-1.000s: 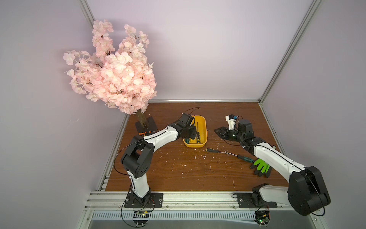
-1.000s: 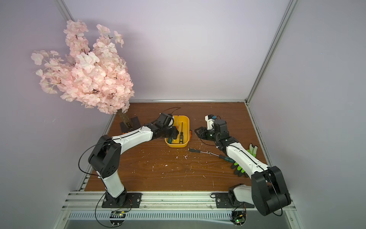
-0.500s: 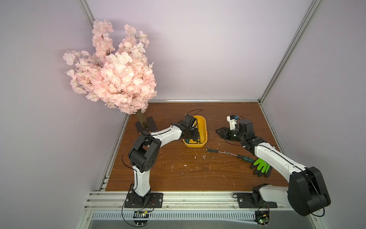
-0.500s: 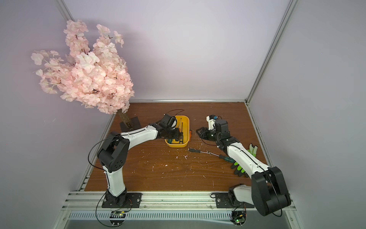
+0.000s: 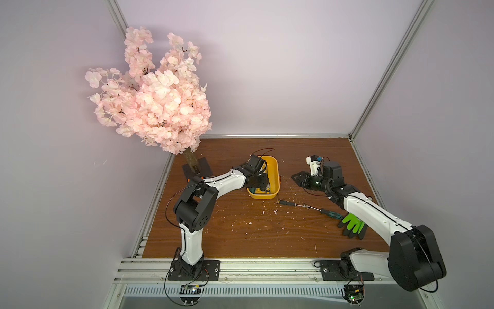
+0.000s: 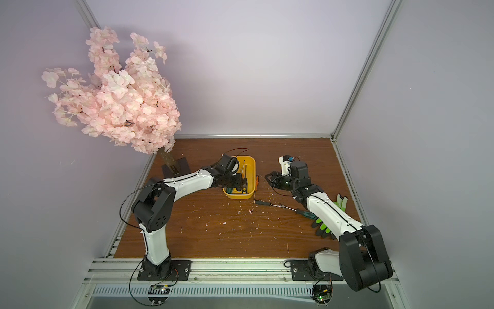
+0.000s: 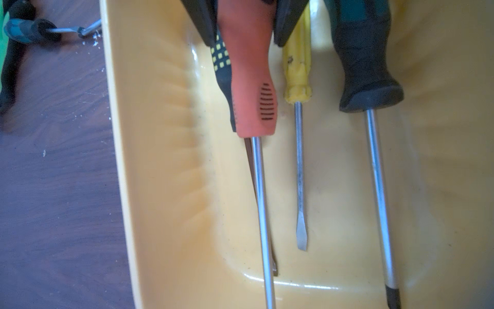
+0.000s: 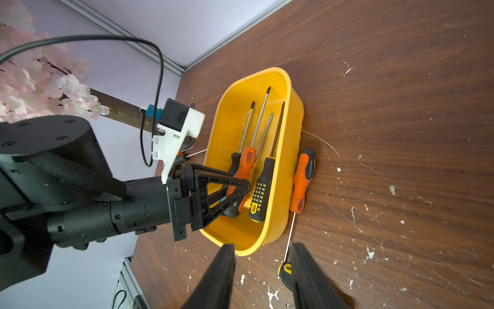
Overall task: Put the screwdriver on the desktop into the storage box
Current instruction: Place the screwdriver in the storage box.
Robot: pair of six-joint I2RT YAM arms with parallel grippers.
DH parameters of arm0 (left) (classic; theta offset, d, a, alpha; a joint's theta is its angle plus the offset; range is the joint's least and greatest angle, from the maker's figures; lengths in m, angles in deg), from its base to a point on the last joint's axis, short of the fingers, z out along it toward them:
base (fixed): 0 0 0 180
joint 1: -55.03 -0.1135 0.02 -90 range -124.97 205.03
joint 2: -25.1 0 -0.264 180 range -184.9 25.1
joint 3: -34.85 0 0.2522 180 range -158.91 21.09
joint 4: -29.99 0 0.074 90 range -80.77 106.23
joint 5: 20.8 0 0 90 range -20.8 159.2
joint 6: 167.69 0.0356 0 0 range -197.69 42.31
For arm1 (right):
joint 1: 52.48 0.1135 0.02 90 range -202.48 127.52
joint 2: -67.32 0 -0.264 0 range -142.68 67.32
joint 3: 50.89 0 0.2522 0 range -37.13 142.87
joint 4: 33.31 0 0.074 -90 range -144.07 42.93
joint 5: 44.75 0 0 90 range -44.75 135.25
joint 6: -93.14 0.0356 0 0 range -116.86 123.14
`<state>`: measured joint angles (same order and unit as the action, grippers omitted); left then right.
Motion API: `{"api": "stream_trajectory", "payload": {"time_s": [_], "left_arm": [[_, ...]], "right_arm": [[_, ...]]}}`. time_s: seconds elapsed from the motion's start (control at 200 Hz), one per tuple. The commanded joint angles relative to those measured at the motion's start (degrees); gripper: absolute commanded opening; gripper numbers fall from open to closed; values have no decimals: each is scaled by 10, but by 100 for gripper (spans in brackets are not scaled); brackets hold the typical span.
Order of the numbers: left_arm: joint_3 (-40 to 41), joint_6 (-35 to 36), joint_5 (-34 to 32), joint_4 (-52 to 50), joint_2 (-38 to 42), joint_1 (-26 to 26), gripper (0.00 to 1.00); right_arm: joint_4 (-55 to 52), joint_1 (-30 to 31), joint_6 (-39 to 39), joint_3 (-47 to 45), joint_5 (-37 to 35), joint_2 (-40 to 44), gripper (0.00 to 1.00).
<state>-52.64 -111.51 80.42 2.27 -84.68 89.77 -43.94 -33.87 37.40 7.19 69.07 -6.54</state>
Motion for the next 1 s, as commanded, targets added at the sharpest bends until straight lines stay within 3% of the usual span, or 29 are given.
{"api": "stream_trajectory", "payload": {"time_s": [0.0, 0.26, 0.996], "left_arm": [[5, 12, -10, -8, 12, 7, 32], [9, 12, -15, -8, 29, 7, 48], [26, 35, -73, -40, 134, -5, 50]], "right_arm": [[5, -3, -10, 9, -3, 5, 41], [4, -3, -9, 8, -2, 5, 41], [8, -3, -10, 6, 0, 4, 41]]}}
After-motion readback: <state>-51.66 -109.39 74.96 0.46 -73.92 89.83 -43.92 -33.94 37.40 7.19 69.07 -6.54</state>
